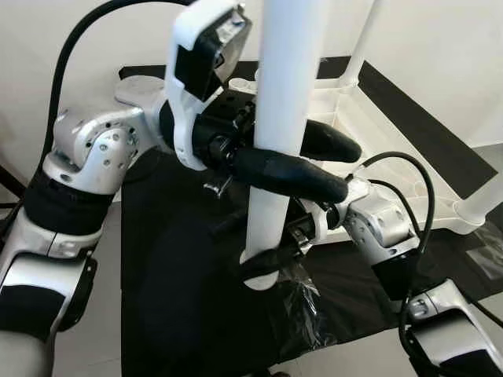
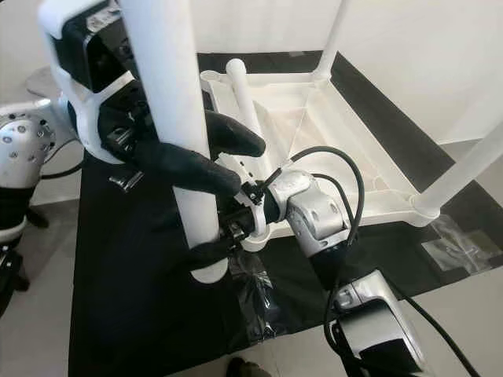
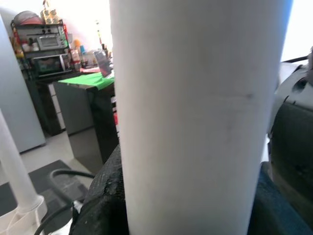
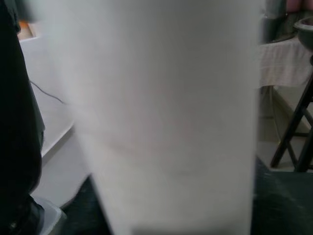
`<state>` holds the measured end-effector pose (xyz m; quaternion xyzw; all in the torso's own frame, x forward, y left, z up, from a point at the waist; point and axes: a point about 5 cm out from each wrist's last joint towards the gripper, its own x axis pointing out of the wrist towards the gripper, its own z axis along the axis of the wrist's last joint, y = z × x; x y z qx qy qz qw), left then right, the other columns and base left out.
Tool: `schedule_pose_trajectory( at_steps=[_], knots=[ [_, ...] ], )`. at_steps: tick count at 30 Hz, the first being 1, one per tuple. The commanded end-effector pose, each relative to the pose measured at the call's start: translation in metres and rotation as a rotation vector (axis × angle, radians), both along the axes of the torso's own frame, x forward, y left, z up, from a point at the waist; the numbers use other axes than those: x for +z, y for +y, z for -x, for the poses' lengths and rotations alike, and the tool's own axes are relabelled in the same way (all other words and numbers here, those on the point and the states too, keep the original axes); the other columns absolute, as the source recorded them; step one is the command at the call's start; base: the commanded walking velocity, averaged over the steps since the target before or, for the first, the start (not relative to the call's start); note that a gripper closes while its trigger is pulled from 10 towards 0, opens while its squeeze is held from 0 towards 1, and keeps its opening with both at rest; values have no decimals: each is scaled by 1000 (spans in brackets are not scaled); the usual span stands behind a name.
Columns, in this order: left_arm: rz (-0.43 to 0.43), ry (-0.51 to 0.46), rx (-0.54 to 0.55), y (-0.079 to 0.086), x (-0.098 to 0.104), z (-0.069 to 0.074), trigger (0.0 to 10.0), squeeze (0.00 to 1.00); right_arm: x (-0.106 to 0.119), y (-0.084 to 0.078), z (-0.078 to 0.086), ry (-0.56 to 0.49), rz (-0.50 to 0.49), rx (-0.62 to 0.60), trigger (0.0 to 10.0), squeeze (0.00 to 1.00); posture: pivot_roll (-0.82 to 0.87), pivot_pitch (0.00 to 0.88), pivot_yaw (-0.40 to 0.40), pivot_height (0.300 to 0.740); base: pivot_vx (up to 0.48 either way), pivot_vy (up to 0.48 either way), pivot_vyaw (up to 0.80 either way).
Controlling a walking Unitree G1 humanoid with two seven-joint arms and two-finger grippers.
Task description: Building children table
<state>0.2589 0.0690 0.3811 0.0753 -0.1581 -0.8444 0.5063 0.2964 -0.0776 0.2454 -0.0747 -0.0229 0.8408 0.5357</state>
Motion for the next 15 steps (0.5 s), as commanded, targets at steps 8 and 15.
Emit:
schedule_pose_trajectory(
  at_steps=[8, 15],
  knots=[
    [26, -9, -86, -4, 7, 10, 0, 0, 2, 12, 5, -29, 25, 68, 0, 0, 36, 130, -97, 740, 0, 0, 0],
    [79, 18, -28, -1, 13, 7, 2824, 910, 0, 11, 3, -50, 31, 38, 0, 0, 23, 131, -97, 740, 0, 0, 0]
  ],
)
